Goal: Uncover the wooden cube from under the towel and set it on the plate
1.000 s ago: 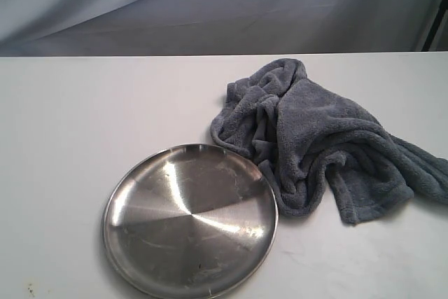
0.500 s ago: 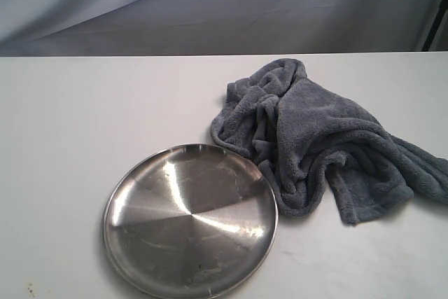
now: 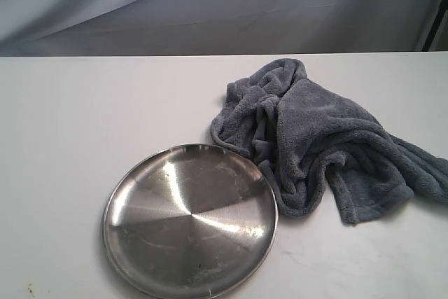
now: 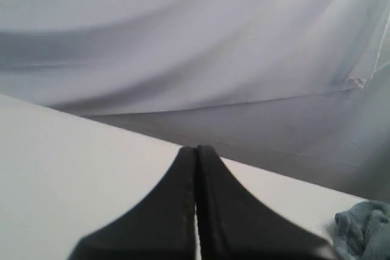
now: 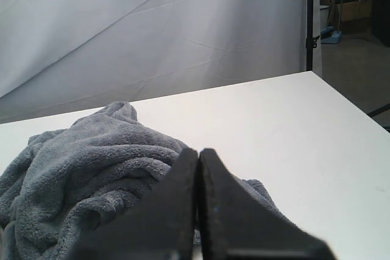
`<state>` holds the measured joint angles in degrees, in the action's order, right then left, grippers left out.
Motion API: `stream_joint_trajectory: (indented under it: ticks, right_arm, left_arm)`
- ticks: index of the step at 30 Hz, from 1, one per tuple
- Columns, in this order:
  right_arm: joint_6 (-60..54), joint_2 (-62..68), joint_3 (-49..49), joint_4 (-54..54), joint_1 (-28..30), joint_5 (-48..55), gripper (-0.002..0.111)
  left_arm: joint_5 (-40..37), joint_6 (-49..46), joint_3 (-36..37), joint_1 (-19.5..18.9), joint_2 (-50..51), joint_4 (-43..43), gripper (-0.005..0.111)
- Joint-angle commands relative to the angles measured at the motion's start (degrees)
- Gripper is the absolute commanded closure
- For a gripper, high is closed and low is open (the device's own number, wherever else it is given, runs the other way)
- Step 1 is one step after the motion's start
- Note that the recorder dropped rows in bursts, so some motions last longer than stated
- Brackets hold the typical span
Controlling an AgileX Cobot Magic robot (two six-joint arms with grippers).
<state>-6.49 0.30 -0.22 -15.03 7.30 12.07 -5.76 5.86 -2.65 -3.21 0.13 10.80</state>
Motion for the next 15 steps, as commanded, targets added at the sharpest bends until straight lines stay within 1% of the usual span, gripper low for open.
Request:
stream_joint_trajectory:
  ticks: [1,4,8,15]
  right_arm:
    - [-0.4,-0.3,0.2,-0.3,-0.1,0.0,0.108]
    - [-0.4,-0.3,0.2,-0.3,-0.1,0.0,0.108]
    - [-0.4,-0.3,0.2,-0.3,-0.1,0.0,0.108]
    - [-0.4,-0.3,0.2,-0.3,-0.1,0.0,0.108]
  left_arm:
    - [-0.7,0.5,-6.0,-0.2,-0.1,0.7,0.107]
    - [-4.1,-0.4,-10.0,-0.2,0.1,-0.3,0.107]
    - [-9.7,-1.0,-15.4,-0.2,5.5,-2.5,0.107]
    - [-18.2,-12.6,-23.5,-0.2,17.3,-2.5,0.107]
